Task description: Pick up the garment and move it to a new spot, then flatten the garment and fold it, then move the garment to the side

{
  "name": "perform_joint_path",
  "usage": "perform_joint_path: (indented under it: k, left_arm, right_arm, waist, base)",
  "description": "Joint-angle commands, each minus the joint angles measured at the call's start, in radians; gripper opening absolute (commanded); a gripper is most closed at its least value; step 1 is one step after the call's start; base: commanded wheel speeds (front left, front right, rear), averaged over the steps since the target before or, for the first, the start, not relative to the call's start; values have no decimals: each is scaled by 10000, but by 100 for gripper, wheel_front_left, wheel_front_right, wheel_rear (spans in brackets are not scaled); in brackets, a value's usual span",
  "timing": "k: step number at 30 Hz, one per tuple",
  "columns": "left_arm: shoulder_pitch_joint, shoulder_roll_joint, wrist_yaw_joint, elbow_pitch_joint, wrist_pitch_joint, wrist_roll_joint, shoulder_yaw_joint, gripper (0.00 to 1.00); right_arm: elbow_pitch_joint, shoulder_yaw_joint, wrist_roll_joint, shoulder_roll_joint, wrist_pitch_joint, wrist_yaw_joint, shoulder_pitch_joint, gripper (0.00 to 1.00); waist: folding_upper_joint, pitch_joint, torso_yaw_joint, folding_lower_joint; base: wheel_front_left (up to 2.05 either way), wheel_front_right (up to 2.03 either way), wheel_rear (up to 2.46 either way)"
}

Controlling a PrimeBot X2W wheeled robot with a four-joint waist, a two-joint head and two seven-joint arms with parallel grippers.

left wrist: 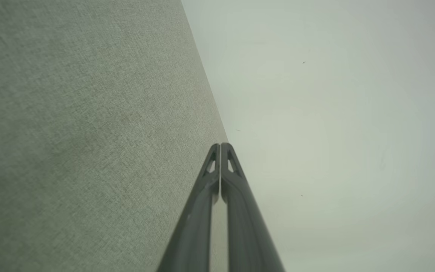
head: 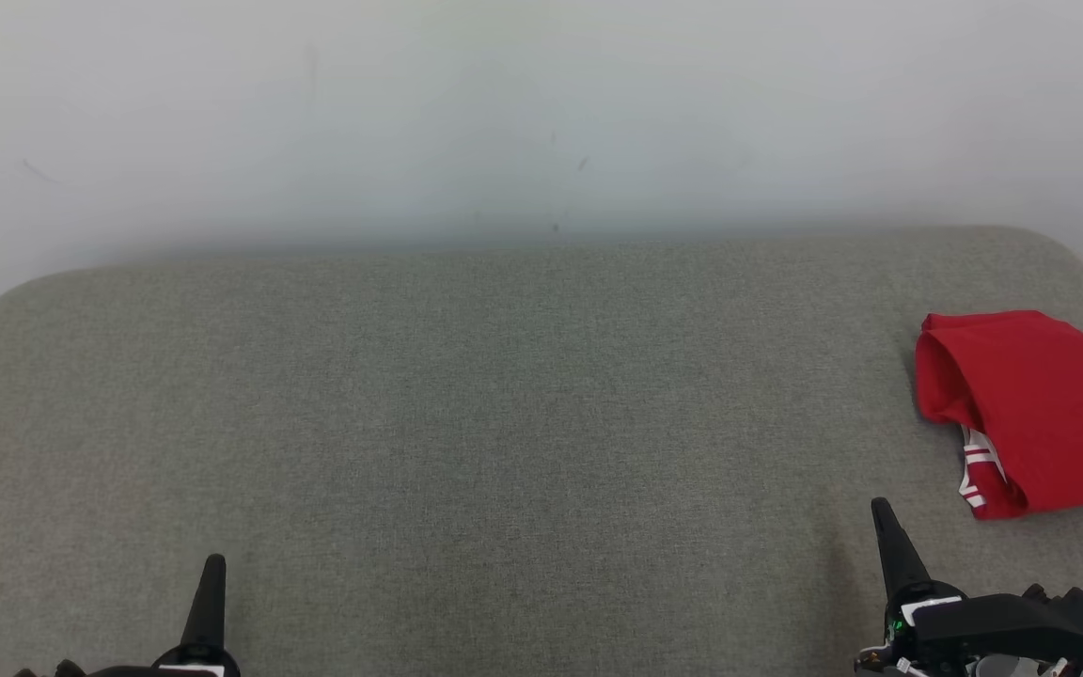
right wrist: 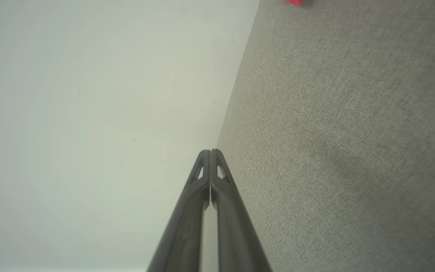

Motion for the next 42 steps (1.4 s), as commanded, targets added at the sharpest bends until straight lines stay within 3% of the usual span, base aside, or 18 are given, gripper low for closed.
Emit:
perform_joint_path:
  k: [1,36,42]
  left_arm:
    - [-219,40,-40,-81,45,-228,45,0]
    - [-609,46,-114,-58,730,-2723,173,0]
    - [-619,45,-119,-57,734,-2776,174,0]
  right_arm:
    - [-97,24,269,-9,69,-14,-128,0]
    - [-213,66,3214,-7,703,-20,-348,0]
    - [-209,66,3242,-7,721,-21,-343,0]
  waist:
    - [-1,5,8,0]
    - [-1,111,193,0]
    - [-1,115,200,0]
  base:
    - [0,0,0]
    - [0,0,0]
    - [0,0,0]
